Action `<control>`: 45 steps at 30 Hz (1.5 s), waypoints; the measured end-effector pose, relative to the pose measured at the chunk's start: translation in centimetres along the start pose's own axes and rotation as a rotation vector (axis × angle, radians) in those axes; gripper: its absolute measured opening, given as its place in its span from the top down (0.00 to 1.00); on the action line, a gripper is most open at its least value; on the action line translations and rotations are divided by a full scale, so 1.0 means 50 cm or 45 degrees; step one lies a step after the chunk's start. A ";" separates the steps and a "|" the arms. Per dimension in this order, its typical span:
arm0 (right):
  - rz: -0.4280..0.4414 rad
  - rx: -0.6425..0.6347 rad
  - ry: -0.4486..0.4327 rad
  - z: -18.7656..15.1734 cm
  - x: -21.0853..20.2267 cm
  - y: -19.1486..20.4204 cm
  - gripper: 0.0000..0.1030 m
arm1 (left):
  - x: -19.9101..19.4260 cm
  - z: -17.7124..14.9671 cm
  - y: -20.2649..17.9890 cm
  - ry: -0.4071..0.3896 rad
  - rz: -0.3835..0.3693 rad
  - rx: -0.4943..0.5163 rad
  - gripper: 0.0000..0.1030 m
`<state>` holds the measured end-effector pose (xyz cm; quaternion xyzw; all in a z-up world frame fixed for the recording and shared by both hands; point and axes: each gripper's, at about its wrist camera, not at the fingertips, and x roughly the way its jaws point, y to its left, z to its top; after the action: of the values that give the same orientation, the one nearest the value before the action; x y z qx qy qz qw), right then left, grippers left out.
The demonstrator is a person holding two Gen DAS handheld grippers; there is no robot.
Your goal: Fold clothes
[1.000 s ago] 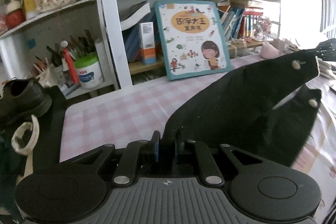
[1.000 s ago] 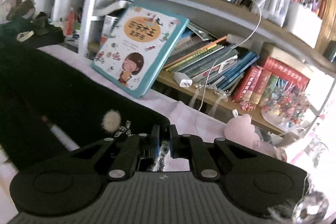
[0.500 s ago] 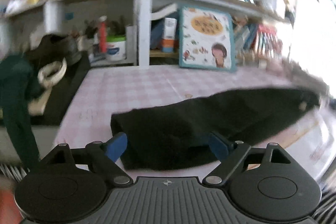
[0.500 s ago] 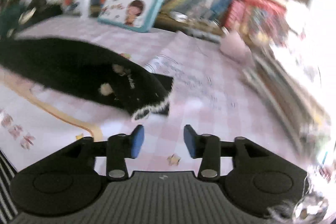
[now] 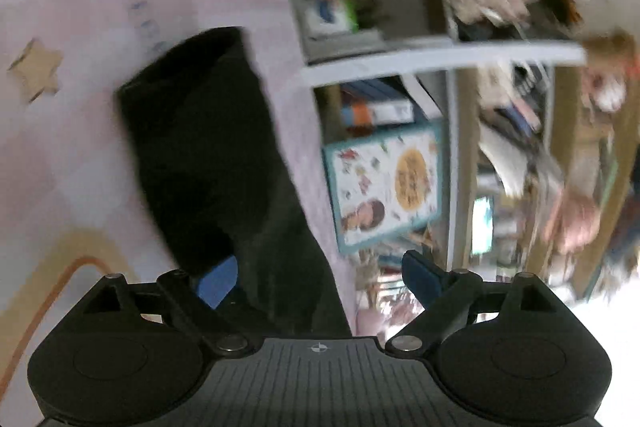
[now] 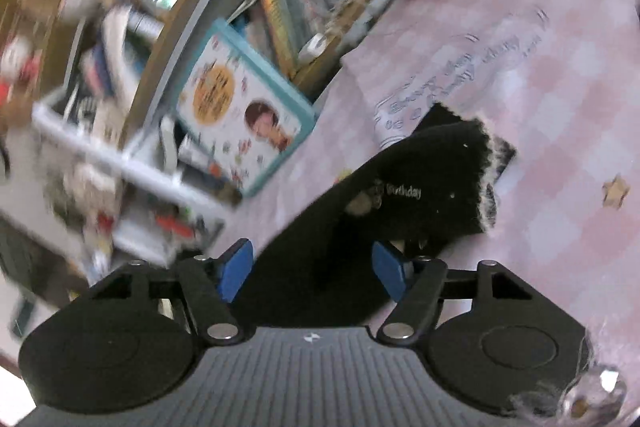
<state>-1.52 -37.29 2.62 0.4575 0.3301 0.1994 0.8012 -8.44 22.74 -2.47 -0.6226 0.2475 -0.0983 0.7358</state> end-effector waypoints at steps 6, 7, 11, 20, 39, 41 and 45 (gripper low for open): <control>-0.023 0.223 -0.087 0.016 0.039 -0.052 0.58 | 0.005 -0.004 -0.020 -0.091 0.144 0.059 0.14; -0.034 0.234 -0.094 0.018 0.042 -0.056 0.59 | 0.005 -0.004 -0.024 -0.108 0.153 0.066 0.15; -0.032 0.241 -0.129 0.030 0.042 -0.058 0.59 | 0.006 0.002 -0.038 -0.166 0.180 0.131 0.39; -0.117 0.309 -0.200 0.058 0.039 -0.069 0.67 | 0.000 0.028 -0.026 -0.208 0.066 0.198 0.97; -0.362 -0.048 -0.090 0.089 0.066 -0.070 0.96 | -0.085 0.043 0.006 -0.163 0.086 0.211 0.96; -0.332 -0.006 -0.104 0.081 0.063 -0.096 0.95 | -0.086 0.034 0.027 -0.145 0.127 0.178 0.96; -0.365 -0.045 -0.126 0.076 0.065 -0.092 0.95 | -0.089 0.031 0.027 -0.159 0.101 0.169 0.96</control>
<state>3.52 -39.88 -1.11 0.4008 0.3486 0.0658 0.8447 -11.73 26.38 -2.56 -0.5671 0.2185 -0.0461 0.7928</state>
